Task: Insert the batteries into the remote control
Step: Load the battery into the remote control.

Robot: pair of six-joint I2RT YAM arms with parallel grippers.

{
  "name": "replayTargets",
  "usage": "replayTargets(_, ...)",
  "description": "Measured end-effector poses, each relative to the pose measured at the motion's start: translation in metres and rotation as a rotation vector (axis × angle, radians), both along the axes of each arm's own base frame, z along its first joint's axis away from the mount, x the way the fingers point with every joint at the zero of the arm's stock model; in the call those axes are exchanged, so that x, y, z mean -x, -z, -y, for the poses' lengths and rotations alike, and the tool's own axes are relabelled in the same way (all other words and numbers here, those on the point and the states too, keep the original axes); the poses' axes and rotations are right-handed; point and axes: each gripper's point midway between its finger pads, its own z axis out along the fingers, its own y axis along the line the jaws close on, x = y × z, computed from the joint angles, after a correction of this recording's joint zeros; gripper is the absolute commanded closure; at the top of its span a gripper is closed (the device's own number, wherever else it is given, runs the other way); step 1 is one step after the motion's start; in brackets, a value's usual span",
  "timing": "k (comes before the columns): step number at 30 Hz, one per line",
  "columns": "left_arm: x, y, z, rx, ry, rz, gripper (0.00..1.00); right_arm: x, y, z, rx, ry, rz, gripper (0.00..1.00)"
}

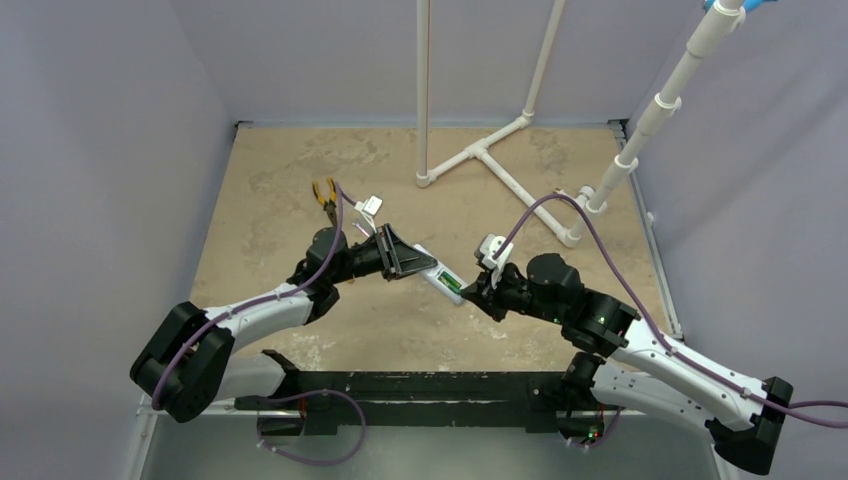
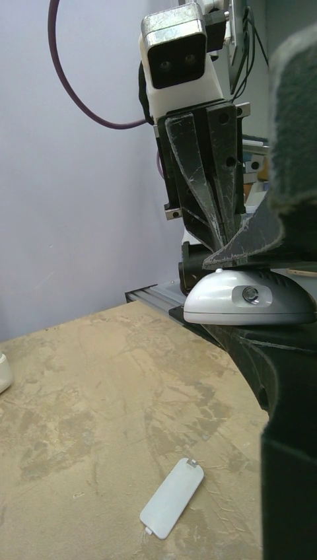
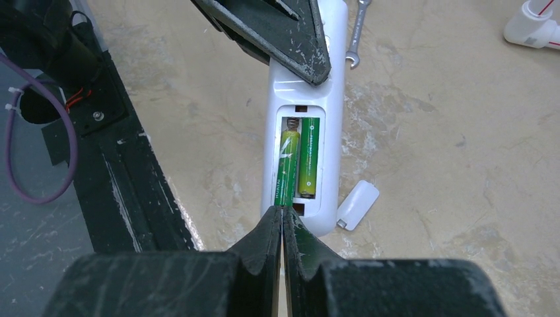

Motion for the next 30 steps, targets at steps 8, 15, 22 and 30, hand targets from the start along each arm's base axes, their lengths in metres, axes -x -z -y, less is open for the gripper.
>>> replayTargets(8, 0.0000, -0.0002, 0.0000, 0.001, 0.000, 0.001, 1.00, -0.0012, -0.0020, -0.0017, -0.008, 0.000, 0.006, 0.98)
replayTargets(15, -0.0001, -0.0009, 0.0003, 0.002, 0.001, 0.000, 1.00, -0.0024, -0.0010, -0.0033, -0.007, 0.000, 0.005, 0.98)
replayTargets(22, -0.0001, -0.0011, 0.0003, 0.004, 0.001, -0.005, 1.00, -0.0037, -0.0020, -0.0050, -0.012, 0.000, 0.009, 0.97)
replayTargets(30, -0.0005, 0.0006, 0.0006, 0.001, 0.000, -0.009, 1.00, -0.0054, -0.0033, -0.0072, -0.019, 0.000, 0.014, 0.97)
